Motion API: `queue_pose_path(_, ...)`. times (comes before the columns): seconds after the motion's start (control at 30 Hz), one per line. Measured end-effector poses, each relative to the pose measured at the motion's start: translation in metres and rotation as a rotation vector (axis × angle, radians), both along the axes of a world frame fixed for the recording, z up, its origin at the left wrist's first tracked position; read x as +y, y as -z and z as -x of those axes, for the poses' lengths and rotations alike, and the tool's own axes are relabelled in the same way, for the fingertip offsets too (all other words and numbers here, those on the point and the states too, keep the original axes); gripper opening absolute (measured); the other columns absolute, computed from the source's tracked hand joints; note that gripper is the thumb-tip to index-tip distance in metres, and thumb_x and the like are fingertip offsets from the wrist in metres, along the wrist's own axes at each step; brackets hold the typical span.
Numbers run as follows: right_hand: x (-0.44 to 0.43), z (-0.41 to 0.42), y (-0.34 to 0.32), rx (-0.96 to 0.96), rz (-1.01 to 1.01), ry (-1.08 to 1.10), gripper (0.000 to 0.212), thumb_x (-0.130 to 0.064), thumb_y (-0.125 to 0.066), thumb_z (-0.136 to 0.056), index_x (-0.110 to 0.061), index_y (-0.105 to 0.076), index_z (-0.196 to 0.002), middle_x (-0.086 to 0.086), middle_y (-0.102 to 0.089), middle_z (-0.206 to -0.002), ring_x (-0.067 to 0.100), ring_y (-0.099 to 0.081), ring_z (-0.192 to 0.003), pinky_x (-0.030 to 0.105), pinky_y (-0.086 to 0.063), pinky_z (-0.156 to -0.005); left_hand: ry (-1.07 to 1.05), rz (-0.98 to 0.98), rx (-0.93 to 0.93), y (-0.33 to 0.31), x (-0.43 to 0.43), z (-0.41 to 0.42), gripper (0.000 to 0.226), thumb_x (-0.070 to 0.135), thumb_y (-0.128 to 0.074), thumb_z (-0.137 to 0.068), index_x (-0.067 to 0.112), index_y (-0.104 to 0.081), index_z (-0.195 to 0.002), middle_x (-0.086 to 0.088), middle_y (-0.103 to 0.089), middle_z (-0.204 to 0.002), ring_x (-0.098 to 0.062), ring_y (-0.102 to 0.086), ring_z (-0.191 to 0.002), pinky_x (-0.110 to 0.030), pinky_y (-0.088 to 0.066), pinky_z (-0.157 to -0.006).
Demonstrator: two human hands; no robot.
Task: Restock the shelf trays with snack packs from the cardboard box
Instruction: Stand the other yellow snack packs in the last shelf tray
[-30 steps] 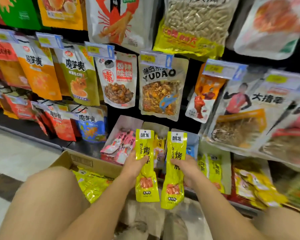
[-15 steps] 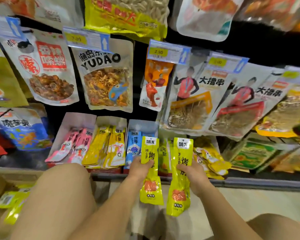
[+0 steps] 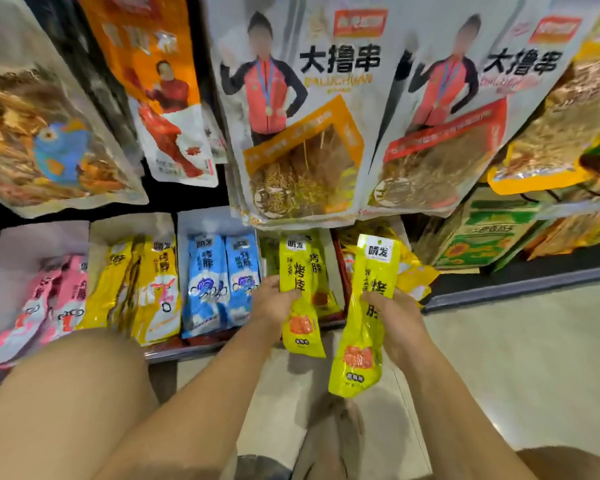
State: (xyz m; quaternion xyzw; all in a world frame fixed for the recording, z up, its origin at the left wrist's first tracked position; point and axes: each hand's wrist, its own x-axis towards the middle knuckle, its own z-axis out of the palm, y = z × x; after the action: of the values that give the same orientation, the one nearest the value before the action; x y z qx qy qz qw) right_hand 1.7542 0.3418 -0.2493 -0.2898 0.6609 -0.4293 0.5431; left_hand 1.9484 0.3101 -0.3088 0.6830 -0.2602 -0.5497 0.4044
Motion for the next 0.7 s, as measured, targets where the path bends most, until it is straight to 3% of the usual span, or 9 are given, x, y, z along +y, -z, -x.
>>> queue_pose_path(0.07,-0.008,0.006,0.002,-0.010,0.004,0.013,0.014,0.000,-0.063,-0.089,-0.004,-0.071,-0.100,0.016,-0.073,-0.089,0.027,-0.069,-0.076,0.039,-0.057,-0.067,0.018,-0.003,-0.014,0.012,-0.022,0.007,0.051,0.010,-0.077,-0.082,0.009,-0.056,-0.128,-0.003,-0.061,-0.131,-0.021,-0.064,-0.110,-0.035,-0.057,-0.084)
queue_pose_path(0.13,-0.016,0.010,0.005,-0.046,0.005,0.017,0.015,-0.002,-0.063,-0.090,-0.006,-0.071,-0.101,0.014,-0.074,-0.087,0.028,-0.070,-0.076,0.038,-0.057,-0.066,0.015,-0.017,-0.024,0.025,-0.044,0.013,0.063,0.023,-0.082,-0.075,0.017,-0.056,-0.132,-0.006,-0.061,-0.135,-0.023,-0.062,-0.116,-0.040,-0.057,-0.089)
queue_pose_path(0.3,-0.032,0.020,0.016,-0.104,-0.016,0.051,0.013,-0.005,-0.065,-0.091,-0.010,-0.074,-0.099,0.015,-0.076,-0.093,0.033,-0.072,-0.082,0.048,-0.060,-0.078,-0.100,-0.054,-0.068,0.044,-0.085,0.029,0.056,0.019,-0.074,-0.088,0.012,-0.051,-0.138,-0.007,-0.049,-0.145,-0.024,-0.051,-0.129,-0.032,-0.044,-0.095)
queue_pose_path(0.43,-0.038,0.028,0.024,-0.123,-0.035,0.084,0.014,-0.005,-0.065,-0.091,-0.012,-0.075,-0.099,0.017,-0.076,-0.098,0.034,-0.072,-0.086,0.053,-0.058,-0.083,-0.106,-0.118,-0.120,0.071,-0.094,0.041,0.035,0.019,-0.075,-0.087,0.015,-0.062,-0.119,-0.006,-0.053,-0.142,-0.024,-0.053,-0.127,-0.031,-0.042,-0.102)
queue_pose_path(0.7,-0.046,0.027,0.032,-0.141,-0.033,0.100,0.017,-0.004,-0.067,-0.090,-0.013,-0.075,-0.101,0.012,-0.077,-0.098,0.038,-0.071,-0.097,0.057,-0.056,-0.090,0.283,-0.145,-0.523,0.089,-0.084,0.039,0.063,0.037,-0.071,-0.089,0.008,-0.051,-0.142,-0.010,-0.066,-0.115,-0.027,-0.062,-0.107,-0.030,-0.045,-0.080)
